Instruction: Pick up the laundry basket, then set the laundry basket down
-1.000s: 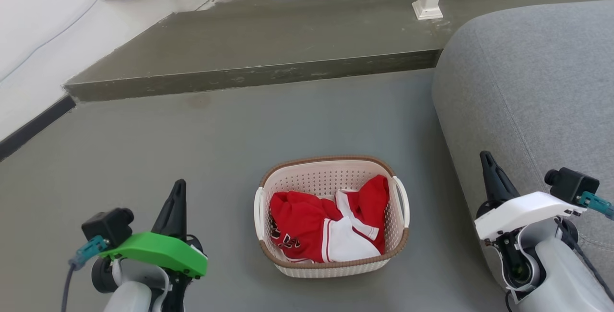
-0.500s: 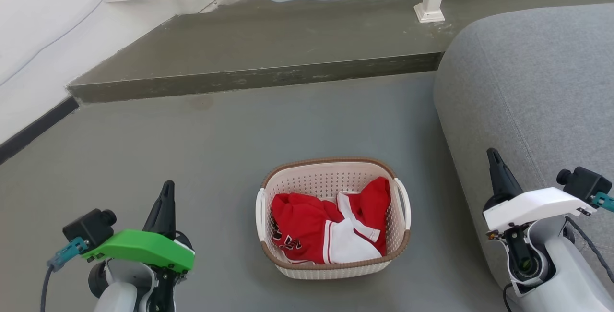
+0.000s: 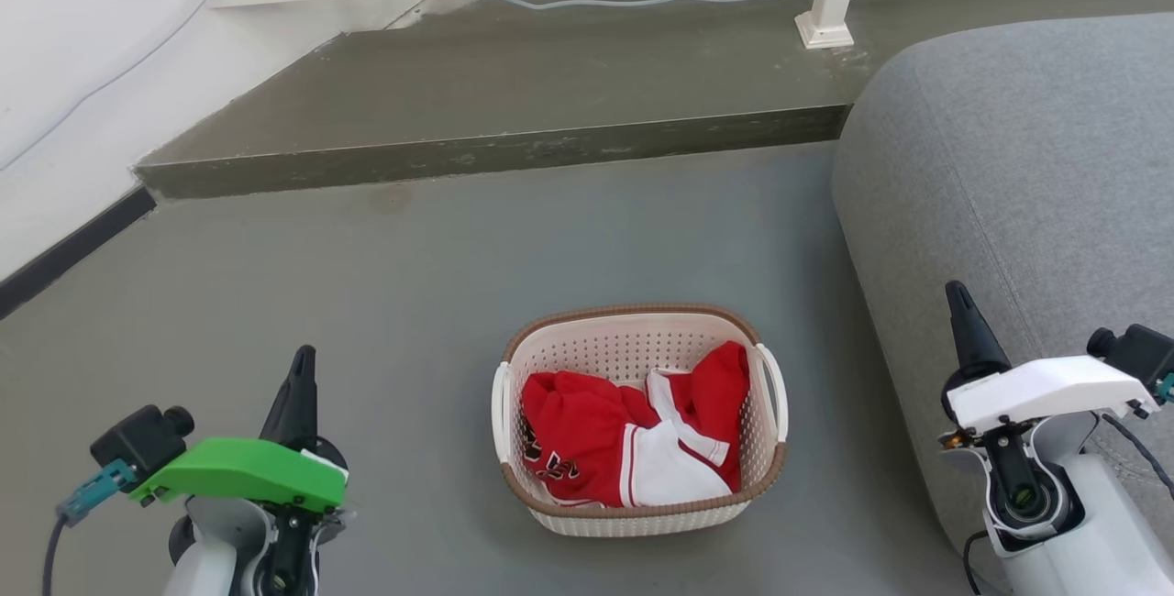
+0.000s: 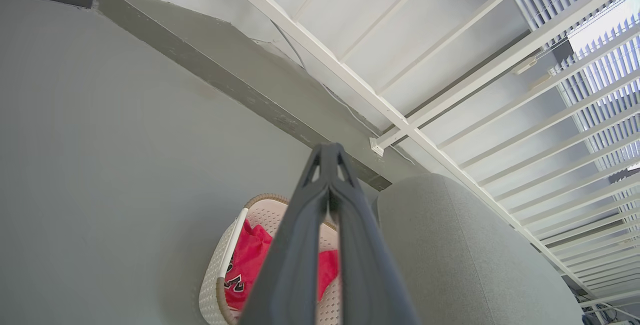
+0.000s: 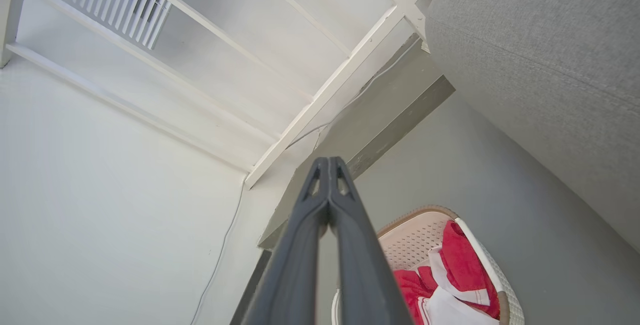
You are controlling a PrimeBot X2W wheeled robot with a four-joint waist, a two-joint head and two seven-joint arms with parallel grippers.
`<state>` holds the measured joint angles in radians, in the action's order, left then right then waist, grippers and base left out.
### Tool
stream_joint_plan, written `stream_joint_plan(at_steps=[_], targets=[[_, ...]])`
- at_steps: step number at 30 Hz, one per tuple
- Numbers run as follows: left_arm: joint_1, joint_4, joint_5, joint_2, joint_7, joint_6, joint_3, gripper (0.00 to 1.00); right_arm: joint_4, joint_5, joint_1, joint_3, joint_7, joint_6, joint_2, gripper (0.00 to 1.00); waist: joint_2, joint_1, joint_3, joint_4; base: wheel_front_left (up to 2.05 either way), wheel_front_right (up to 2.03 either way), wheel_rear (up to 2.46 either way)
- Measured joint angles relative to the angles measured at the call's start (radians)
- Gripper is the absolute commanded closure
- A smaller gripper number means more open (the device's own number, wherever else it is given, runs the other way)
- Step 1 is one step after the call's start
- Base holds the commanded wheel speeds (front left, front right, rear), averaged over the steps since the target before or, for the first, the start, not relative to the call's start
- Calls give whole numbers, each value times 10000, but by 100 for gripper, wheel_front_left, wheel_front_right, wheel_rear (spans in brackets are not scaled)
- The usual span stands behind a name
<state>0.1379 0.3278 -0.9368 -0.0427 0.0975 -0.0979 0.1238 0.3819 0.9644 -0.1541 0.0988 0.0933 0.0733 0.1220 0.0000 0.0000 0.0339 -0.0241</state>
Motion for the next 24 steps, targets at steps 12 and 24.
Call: stream_joint_plan(at_steps=[12, 24], targets=[[-45, -86, -1189, 10, -355, -40, -364, 100, -169, 1097, 114, -426, -347, 94, -159, 100, 0, 0, -56, 43, 0, 0, 0], [-163, -153, -2454, 19, -773, -88, -769, 100, -324, 2311, 202, -897, -780, 188, -291, 100, 0, 0, -117, 90, 0, 0, 0]])
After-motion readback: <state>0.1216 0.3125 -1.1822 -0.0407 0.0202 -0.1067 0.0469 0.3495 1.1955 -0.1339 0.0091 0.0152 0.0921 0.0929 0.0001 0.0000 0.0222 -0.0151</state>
